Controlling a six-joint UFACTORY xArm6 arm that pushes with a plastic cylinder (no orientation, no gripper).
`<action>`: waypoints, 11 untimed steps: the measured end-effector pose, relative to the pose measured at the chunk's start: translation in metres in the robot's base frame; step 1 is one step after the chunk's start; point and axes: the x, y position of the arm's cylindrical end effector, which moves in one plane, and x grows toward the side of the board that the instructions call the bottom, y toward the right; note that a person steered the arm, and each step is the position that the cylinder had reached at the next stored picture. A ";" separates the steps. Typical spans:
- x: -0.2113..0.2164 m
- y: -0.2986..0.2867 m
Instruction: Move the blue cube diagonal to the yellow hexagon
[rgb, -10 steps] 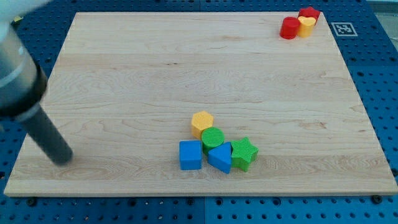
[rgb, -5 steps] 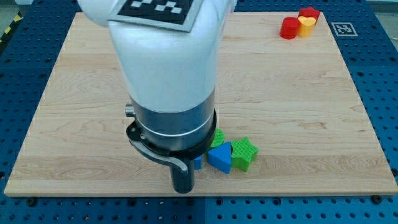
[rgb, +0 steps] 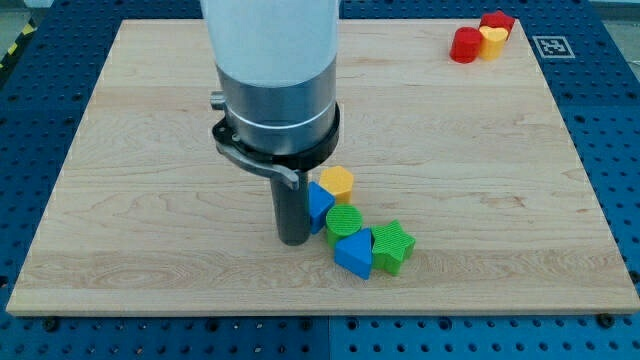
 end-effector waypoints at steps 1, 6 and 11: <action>-0.024 0.001; -0.046 0.113; -0.100 0.060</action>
